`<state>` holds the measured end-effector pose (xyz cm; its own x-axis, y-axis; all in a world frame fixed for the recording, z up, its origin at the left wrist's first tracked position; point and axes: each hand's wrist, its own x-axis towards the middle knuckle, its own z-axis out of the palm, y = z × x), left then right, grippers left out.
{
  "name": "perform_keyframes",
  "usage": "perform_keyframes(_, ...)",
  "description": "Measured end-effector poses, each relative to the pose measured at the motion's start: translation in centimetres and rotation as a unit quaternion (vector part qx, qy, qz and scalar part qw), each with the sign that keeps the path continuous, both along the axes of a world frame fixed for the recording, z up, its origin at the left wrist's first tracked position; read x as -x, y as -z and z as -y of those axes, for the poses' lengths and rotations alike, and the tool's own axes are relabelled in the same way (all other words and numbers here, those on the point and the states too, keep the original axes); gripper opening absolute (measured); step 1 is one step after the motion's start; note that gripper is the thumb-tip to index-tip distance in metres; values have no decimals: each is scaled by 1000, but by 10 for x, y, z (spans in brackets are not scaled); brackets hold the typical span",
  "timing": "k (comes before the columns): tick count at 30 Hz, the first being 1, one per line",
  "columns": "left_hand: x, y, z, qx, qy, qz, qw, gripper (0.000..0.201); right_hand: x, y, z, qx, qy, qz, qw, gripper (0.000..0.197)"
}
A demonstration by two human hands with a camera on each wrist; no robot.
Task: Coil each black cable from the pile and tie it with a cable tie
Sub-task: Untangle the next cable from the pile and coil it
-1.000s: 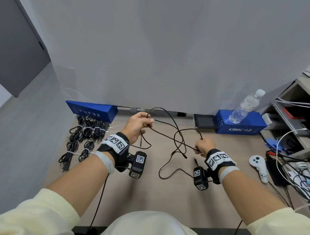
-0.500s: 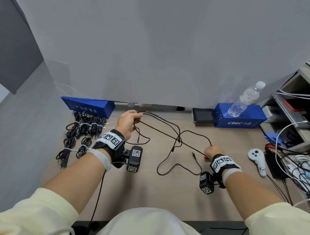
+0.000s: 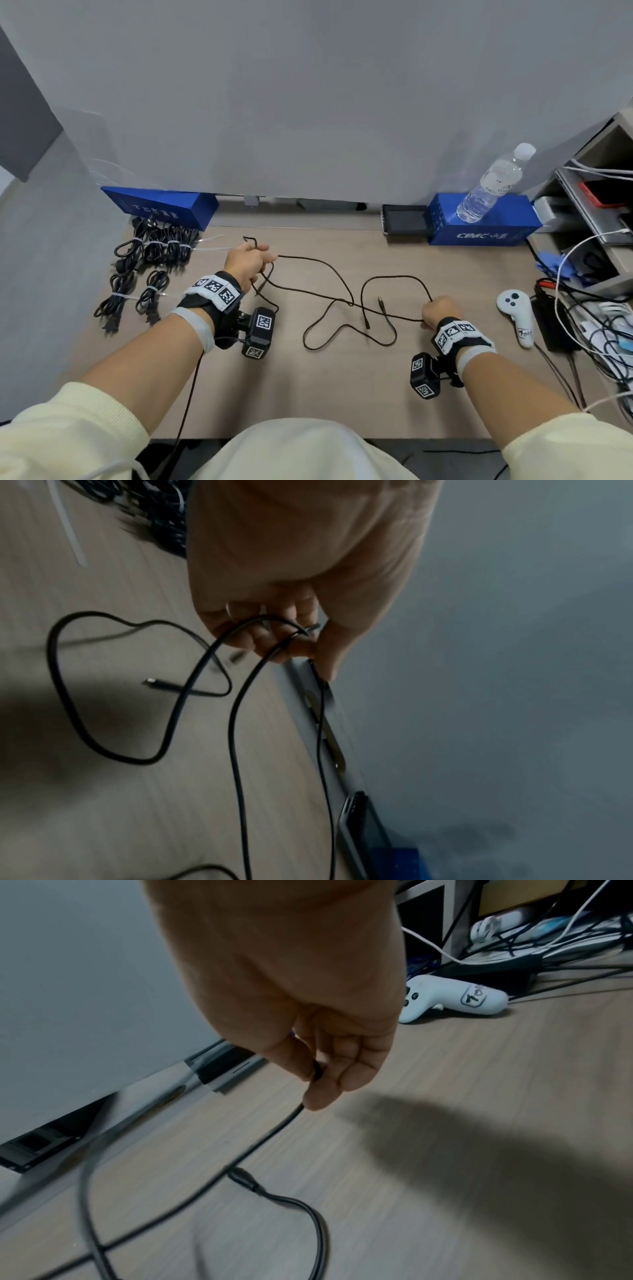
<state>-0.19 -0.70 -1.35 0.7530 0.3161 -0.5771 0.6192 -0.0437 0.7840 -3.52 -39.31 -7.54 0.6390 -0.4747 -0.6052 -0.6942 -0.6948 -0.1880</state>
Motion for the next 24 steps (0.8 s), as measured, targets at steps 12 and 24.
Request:
perform_keyframes(12,4,24,14,-64,-148,-10,987,19,6,20,69,43,16,-53,998,34)
perform_keyframes(24,6,-7,68,-15,226,17,974,19,-41,-37,-75,2,-153,175,973,66)
